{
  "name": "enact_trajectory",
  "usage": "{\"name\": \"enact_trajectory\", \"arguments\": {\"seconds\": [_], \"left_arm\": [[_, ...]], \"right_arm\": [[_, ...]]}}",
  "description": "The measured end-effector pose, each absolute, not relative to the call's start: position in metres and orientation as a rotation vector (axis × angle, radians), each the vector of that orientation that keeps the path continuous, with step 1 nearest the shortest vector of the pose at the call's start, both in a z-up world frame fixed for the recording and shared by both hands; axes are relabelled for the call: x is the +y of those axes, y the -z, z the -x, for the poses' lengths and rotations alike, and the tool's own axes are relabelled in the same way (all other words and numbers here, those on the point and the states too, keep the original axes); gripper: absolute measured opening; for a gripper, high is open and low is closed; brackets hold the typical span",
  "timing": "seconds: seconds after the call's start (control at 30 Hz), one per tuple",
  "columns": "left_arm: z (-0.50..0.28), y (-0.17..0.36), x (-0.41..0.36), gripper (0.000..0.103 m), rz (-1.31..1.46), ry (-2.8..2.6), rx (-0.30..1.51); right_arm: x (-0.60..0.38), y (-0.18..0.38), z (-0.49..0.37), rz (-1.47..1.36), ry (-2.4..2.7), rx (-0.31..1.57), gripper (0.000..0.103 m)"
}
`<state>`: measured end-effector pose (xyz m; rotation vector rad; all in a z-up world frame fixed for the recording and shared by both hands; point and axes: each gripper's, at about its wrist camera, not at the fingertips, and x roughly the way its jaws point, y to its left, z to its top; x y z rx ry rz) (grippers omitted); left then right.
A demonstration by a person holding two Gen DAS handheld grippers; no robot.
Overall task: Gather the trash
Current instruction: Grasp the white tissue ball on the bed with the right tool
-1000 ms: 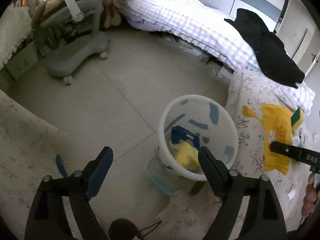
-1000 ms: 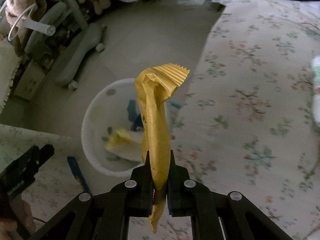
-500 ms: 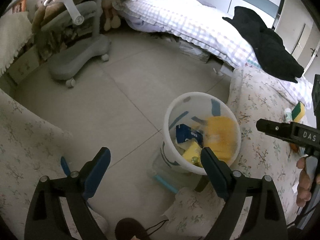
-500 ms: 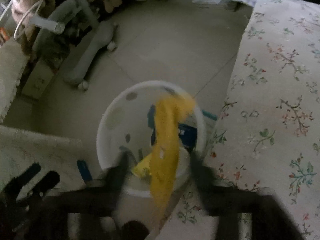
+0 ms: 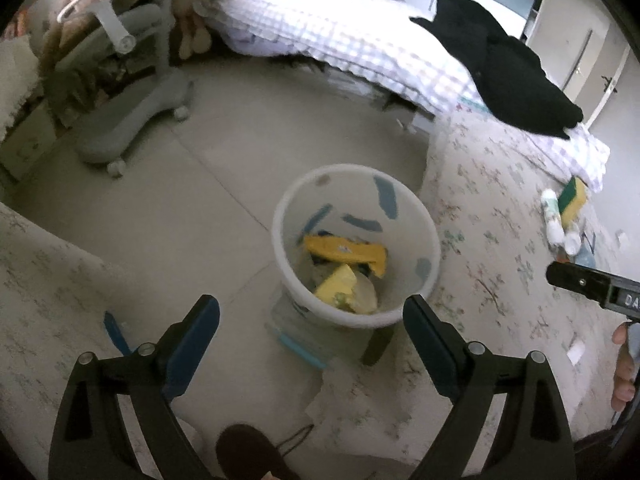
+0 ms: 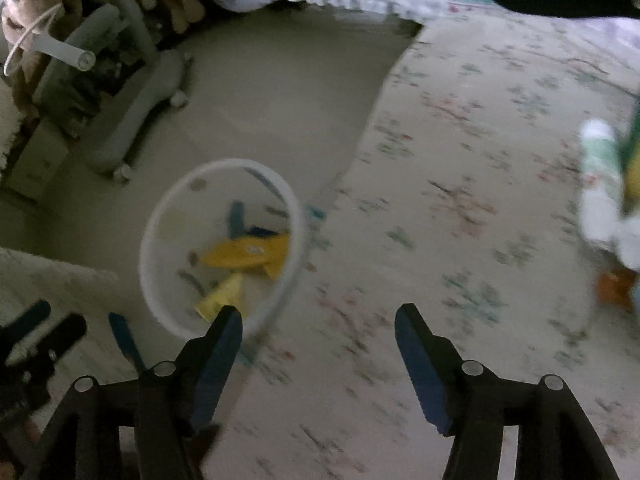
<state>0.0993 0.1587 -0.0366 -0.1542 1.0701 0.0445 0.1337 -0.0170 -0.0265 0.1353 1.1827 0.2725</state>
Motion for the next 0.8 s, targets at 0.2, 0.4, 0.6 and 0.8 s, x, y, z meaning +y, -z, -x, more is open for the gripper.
{"name": "enact_trajectory", "arguments": {"seconds": [0.2, 0.4, 0.6, 0.8], "left_arm": [[-0.095, 0.031, 0.134, 0.103, 0.134, 0.010, 1.076], [-0.091, 0.029, 0.107, 0.103, 0.107, 0.071, 1.087], [-0.085, 0.032, 0.088, 0.103, 0.067, 0.103, 1.103], [-0.080, 0.040, 0.068, 0.103, 0.038, 0.148, 1.127]], "right_arm": [[-0.063, 0.023, -0.106, -0.123, -0.232, 1.198, 0.073], [-0.107, 0.027, -0.085, -0.118, -0.178, 1.212, 0.073], [-0.145, 0.038, -0.066, -0.099, -0.117, 1.237, 0.074], [-0.169, 0.055, -0.049, -0.084, -0.094, 1.272, 0.074]]}}
